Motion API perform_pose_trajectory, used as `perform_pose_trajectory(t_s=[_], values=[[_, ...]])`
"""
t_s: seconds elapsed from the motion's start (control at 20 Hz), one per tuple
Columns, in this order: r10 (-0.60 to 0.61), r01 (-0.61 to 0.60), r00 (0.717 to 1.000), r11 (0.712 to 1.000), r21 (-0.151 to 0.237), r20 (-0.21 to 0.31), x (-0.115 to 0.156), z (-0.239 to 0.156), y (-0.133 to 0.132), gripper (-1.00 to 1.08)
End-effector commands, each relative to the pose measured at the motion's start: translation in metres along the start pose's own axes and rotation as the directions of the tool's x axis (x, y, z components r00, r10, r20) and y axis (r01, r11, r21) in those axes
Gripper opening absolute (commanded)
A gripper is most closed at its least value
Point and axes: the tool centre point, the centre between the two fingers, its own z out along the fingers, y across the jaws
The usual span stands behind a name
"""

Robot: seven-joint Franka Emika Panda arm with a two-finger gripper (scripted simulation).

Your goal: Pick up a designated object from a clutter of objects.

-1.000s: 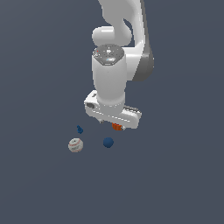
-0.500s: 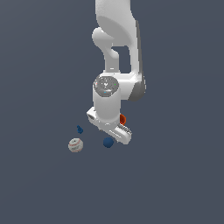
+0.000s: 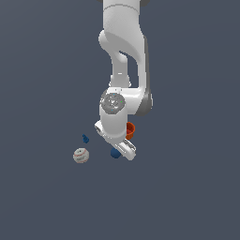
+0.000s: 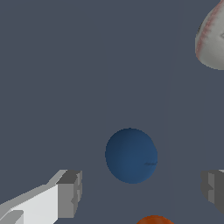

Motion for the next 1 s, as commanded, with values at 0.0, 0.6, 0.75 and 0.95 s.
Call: perform_pose_trajectory(t_s=[0.0,0.6,0.75,0.95], values=[[0.011,-0.011,1.0,1.0,0.0,-0.001,0.0,0.003,0.001,1.0],[0.011,-0.011,1.0,1.0,-0.001,-0.001,0.0,0.035,0.001,1.0],[0.012,-0.012,1.0,1.0,-0.001,-0.001,0.0,0.047,0.001,1.0],[0.012,-0.012,1.0,1.0,0.0,-0.001,0.0,0.053,0.001,1.0]])
